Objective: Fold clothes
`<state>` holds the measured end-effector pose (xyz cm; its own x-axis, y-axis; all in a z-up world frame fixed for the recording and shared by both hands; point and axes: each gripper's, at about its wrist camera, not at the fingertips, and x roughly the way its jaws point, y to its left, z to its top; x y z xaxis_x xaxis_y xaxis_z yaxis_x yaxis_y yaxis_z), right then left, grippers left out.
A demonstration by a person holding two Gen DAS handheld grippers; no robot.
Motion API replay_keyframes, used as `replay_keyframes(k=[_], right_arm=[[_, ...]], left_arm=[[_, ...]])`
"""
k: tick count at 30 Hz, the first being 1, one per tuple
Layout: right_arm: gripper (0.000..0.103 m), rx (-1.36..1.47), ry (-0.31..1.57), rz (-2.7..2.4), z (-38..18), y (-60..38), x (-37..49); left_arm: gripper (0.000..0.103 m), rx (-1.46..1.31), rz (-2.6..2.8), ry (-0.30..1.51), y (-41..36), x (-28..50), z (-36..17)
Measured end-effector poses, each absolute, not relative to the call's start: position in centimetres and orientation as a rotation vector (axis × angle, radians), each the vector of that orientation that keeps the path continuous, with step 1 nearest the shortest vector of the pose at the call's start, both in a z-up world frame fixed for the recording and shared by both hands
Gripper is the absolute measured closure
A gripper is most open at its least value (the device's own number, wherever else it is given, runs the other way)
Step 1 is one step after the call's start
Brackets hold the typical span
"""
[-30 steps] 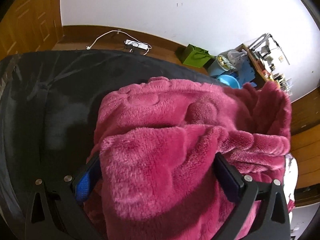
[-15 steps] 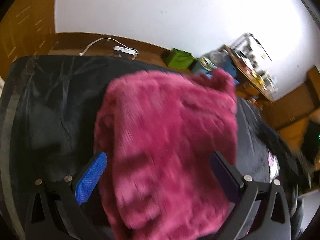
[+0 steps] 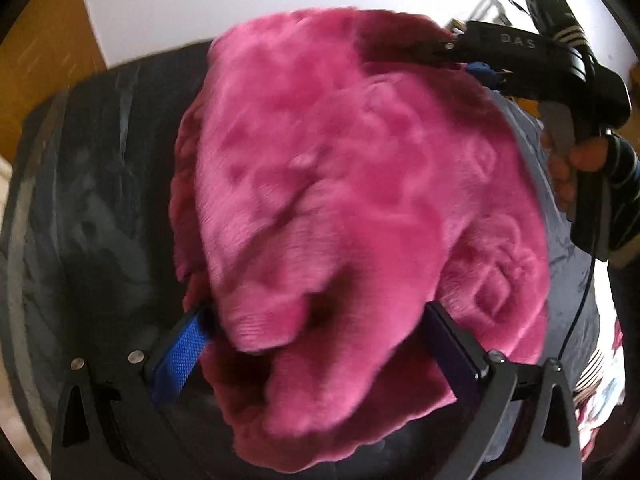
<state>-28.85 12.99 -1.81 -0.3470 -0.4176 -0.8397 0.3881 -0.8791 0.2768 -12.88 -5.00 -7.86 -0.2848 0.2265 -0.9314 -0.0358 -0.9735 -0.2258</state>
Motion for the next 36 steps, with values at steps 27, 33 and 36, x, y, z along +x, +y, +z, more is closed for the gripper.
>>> replay_keyframes(k=[27, 33, 36], right_arm=[[0.023, 1.174, 0.082, -2.327, 4.7, 15.0, -16.7], [0.023, 1.218, 0.201, -2.322, 2.1, 16.9, -6.9], [0.023, 1.273, 0.212, -2.310, 0.1, 17.3, -4.2]], left_arm=[[0.000, -1.675, 2.370, -0.229, -7.9, -13.0, -7.8], [0.000, -1.669, 2.396, -0.223, -7.9, -13.0, -7.3], [0.000, -1.673, 2.410, -0.223, -7.8, -12.6, -6.9]])
